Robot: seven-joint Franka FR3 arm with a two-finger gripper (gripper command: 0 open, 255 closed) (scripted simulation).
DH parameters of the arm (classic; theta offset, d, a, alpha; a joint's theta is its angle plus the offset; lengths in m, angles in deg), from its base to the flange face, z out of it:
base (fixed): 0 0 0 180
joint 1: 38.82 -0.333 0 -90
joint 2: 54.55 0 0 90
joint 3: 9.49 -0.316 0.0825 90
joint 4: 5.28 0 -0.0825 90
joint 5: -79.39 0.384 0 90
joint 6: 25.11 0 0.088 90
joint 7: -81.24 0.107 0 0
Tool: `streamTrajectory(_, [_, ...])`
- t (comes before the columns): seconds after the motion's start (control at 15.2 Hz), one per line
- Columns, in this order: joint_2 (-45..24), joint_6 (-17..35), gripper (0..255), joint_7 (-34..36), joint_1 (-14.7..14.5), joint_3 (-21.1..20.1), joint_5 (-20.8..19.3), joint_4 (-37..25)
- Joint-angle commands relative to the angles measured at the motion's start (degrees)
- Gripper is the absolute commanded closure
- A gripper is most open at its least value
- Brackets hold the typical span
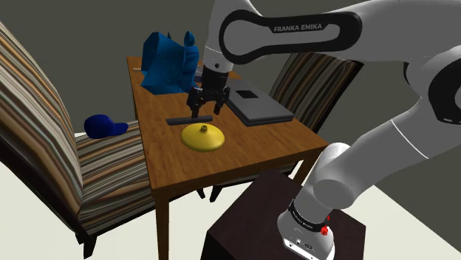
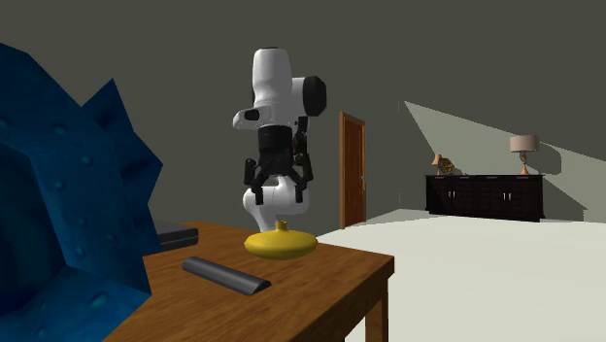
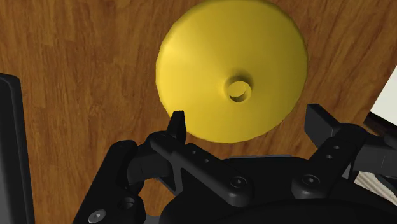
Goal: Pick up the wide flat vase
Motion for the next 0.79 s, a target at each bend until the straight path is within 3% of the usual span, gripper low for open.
streamTrajectory(0.0, [-0.8, 1.7, 0, 0.2, -0.1, -0.3, 0.1, 0.9])
streamTrajectory(0.4, [-1.4, 5.3, 0, 0.0, -0.1, -0.5, 0.3, 3.9])
streamTrajectory(0.46, [-1.6, 5.4, 255, 0.0, -0.1, -0.5, 0.3, 3.8])
streamTrajectory(0.73, [-1.6, 5.4, 255, 0.0, -0.1, -0.5, 0.3, 3.8])
